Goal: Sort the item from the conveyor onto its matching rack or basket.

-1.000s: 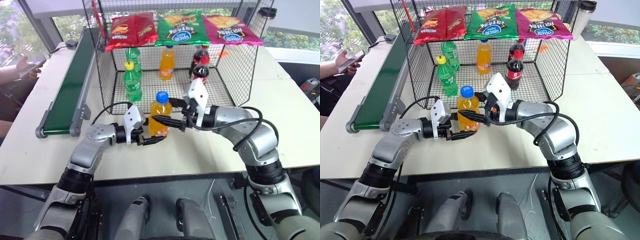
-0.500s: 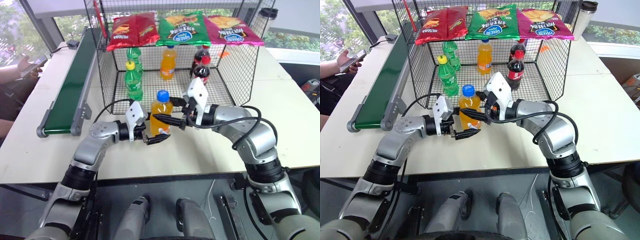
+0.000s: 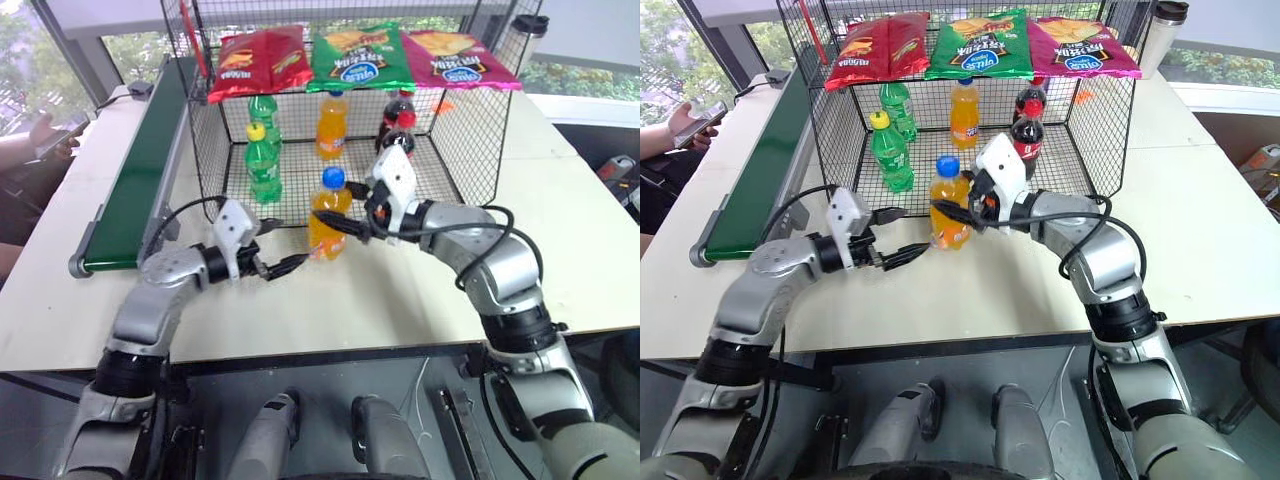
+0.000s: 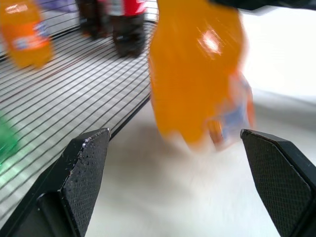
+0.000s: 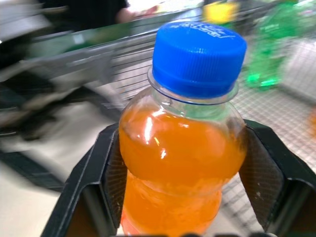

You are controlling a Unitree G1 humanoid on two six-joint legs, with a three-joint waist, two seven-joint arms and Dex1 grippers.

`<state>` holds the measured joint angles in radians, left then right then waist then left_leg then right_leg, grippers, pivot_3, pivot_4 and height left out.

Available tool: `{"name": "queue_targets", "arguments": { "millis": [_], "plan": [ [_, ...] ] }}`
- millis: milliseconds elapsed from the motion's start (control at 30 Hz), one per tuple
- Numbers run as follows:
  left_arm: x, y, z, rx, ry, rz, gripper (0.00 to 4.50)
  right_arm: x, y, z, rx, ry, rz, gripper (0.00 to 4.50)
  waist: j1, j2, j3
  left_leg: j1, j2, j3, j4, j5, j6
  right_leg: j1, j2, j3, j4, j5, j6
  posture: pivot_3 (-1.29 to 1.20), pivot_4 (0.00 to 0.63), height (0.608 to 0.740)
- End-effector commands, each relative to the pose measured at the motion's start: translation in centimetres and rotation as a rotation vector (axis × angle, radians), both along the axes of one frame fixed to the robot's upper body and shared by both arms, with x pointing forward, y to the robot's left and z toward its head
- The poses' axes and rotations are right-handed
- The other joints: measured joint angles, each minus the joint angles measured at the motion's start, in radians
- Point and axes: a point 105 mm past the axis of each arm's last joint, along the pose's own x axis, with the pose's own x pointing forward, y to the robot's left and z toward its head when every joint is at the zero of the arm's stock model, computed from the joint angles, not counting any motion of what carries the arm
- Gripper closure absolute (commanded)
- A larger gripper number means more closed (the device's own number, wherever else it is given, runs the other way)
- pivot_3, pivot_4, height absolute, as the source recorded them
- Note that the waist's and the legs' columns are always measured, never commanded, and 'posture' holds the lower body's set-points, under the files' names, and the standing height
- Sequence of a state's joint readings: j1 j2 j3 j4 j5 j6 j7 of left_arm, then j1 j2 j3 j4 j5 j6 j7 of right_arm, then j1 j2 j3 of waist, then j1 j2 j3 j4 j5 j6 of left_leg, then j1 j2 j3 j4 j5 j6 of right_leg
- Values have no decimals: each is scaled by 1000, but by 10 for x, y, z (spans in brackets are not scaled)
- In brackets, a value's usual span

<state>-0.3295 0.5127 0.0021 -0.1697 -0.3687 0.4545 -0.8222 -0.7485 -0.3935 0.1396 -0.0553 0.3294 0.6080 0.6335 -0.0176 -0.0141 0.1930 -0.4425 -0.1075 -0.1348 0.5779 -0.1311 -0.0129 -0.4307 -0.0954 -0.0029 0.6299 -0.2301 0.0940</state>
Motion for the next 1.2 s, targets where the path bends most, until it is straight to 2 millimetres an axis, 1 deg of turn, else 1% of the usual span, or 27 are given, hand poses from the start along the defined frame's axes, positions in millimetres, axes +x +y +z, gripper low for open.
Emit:
{"name": "queue_targets", "arguments": {
  "millis": [33, 67, 167, 267, 367, 567, 700, 967, 1033, 1100, 1200],
  "plan": [
    [-6, 8, 16, -30, -37, 35, 106, 14, -5, 39, 67, -159, -87, 1929, 5, 0, 0, 0, 0, 0, 0, 0, 0, 0, 0, 0, 0, 0, 0, 0, 150, 739],
    [-5, 12, 16, -37, -43, 74, 106, 22, -6, 42, 78, -175, -123, 1929, 6, 0, 0, 0, 0, 0, 0, 0, 0, 0, 1, 0, 0, 0, 0, 0, 150, 739],
    [-2, 18, 17, -53, -53, 148, 106, 39, -5, 48, 102, -201, -188, 1929, 6, 0, 0, 0, 0, 0, 0, 0, -1, 0, 2, 0, 0, 0, 0, 0, 150, 739],
    [2, 17, 16, -80, -66, 216, 106, 54, -1, 49, 121, -217, -236, 1929, 3, 0, 0, 0, 0, 0, 0, 0, 0, 0, 2, 0, 0, 0, 1, 0, 150, 739],
    [11, 15, 19, -121, -110, 319, 106, 66, 3, 48, 135, -221, -264, 1929, 3, 0, 0, 0, 0, 0, 0, 1, -1, 0, 3, 0, 0, 1, 1, 0, 150, 739],
    [6, 0, 12, -136, -108, 346, 106, 79, 7, 42, 137, -223, -281, 1929, 1, 0, 0, 0, 0, 0, 0, 1, -1, 0, 3, 1, 1, 1, 1, 0, 150, 739],
    [4, -3, 9, -135, -107, 349, 106, 85, 6, 37, 131, -221, -289, 1929, 1, 0, 0, 1, 0, 0, 0, 1, -1, 0, 4, 1, 1, 1, 1, 0, 150, 739],
    [5, -6, 11, -147, -108, 356, 106, 91, 2, 27, 121, -209, -300, 1929, -2, 0, 0, 1, 0, 0, 0, 1, -1, 0, 4, 1, 1, 1, 1, 0, 150, 739],
    [5, -6, 11, -148, -109, 355, 0, 92, 2, 25, 126, -203, -300, 844, -1, 0, 0, 1, 0, 0, 0, 1, -1, 0, 4, 1, 1, 1, 1, 0, 150, 739],
    [6, -6, 11, -148, -110, 356, 0, 92, 1, 24, 129, -203, -299, 49, -2, 0, 0, 1, 0, 0, 0, 1, -1, 0, 4, 1, 1, 1, 1, 0, 150, 739],
    [6, -6, 11, -149, -109, 358, 0, 92, 1, 23, 127, -203, -301, 49, -2, 0, 0, 2, 0, 0, 0, 1, -1, 0, 5, 1, 2, 1, 1, 0, 150, 739]
  ]
}}
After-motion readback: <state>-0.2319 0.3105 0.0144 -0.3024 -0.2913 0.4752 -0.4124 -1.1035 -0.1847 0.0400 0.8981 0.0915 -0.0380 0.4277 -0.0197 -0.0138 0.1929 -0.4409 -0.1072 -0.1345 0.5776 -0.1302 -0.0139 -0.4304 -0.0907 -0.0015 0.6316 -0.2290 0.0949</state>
